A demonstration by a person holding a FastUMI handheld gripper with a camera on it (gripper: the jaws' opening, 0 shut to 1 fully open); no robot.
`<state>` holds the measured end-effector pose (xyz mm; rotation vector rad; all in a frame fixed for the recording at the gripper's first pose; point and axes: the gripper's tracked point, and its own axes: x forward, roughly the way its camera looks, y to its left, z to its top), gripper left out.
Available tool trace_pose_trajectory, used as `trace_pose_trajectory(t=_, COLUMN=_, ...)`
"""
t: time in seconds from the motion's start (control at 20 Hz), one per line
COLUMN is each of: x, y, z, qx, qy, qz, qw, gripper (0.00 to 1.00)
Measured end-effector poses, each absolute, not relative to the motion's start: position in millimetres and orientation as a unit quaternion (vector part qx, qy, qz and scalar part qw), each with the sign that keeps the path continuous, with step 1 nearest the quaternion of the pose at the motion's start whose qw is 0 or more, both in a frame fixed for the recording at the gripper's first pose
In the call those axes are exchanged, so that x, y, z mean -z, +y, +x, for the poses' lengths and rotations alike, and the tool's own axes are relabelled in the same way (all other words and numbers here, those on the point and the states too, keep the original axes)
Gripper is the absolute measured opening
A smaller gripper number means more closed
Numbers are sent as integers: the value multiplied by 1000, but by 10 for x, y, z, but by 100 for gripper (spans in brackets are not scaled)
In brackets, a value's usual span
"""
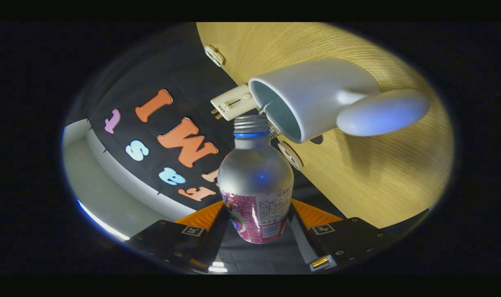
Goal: Take the bottle from table, then pour the juice into the cup, finally place the bottle on the coaster
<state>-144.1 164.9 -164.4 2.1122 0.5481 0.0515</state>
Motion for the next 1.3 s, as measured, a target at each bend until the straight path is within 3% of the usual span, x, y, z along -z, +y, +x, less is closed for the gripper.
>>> trace_pose_trajectory(t=1.3, x=1308, y=1718, z=-1398, qx=-56, qy=199, qz=885, qw=417, gripper=79)
